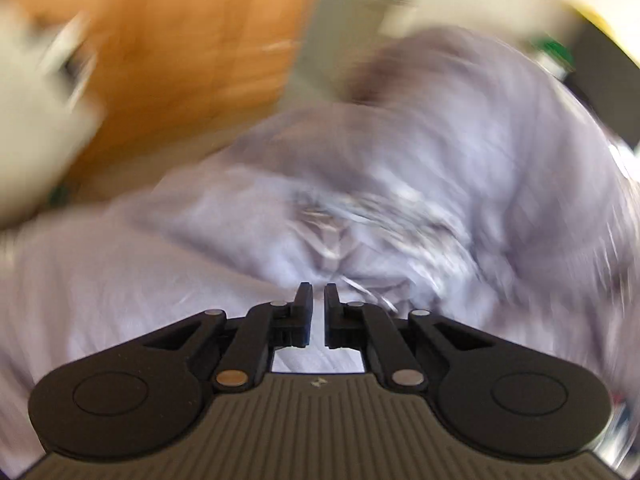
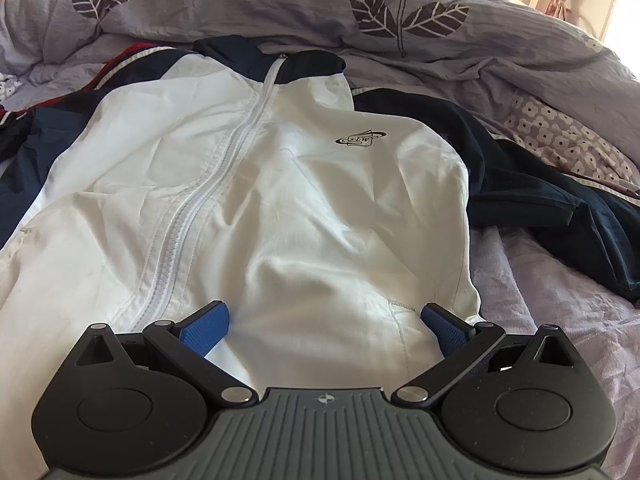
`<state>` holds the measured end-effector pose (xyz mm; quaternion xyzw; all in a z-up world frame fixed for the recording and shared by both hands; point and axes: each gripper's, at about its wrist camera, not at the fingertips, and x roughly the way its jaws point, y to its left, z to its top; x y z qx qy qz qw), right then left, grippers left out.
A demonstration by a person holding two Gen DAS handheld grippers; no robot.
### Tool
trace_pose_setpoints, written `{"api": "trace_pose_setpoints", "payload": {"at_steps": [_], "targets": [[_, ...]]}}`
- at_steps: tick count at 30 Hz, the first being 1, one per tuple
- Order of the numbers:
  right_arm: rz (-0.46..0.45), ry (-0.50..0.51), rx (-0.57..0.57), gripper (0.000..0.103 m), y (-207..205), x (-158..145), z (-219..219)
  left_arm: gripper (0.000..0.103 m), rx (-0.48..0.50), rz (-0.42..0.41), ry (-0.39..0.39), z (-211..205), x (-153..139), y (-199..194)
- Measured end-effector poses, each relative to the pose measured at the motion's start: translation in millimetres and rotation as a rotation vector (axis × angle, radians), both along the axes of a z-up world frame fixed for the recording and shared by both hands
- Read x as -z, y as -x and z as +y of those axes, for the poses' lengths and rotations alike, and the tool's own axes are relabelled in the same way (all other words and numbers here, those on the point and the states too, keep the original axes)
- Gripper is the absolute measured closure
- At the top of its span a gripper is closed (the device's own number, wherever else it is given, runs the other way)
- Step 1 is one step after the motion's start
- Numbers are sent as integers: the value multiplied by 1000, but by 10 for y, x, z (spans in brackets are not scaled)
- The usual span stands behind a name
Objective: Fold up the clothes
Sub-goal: 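Grasp the striped navy sleeve cuff with the left tool and lift it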
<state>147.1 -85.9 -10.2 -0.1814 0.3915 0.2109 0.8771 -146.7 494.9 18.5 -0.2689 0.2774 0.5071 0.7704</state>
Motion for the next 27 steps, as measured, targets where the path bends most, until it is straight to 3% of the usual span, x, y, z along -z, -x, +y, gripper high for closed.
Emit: {"api": "trace_pose_setpoints", "payload": {"at_steps": [1, 2, 4, 6, 10, 13, 23, 27], "targets": [[0, 2, 4, 0, 1, 0, 4, 81, 91, 119, -78, -175, -9, -217], [-1, 3, 7, 0, 2, 0, 9, 49, 175, 214, -139, -346, 7, -439], [-4, 6, 17, 0, 11, 1, 21, 17, 292, 278, -159, -562, 97, -794], [-7, 8, 25, 0, 22, -3, 30, 17, 373, 317, -142, -704, 206, -1121], [-10, 1, 27, 0, 30, -2, 28, 18, 343, 426, -95, -626, 513, -1559], [-10, -8, 27, 0, 24, 4, 17, 24, 298, 482, -81, -549, 707, -1586], [-18, -16, 35, 0, 34, 22, 32, 26, 294, 420, -66, -547, 749, -1447], [-22, -14, 38, 0, 47, 24, 38, 43, 303, 386, -35, -532, 729, -1434]]}}
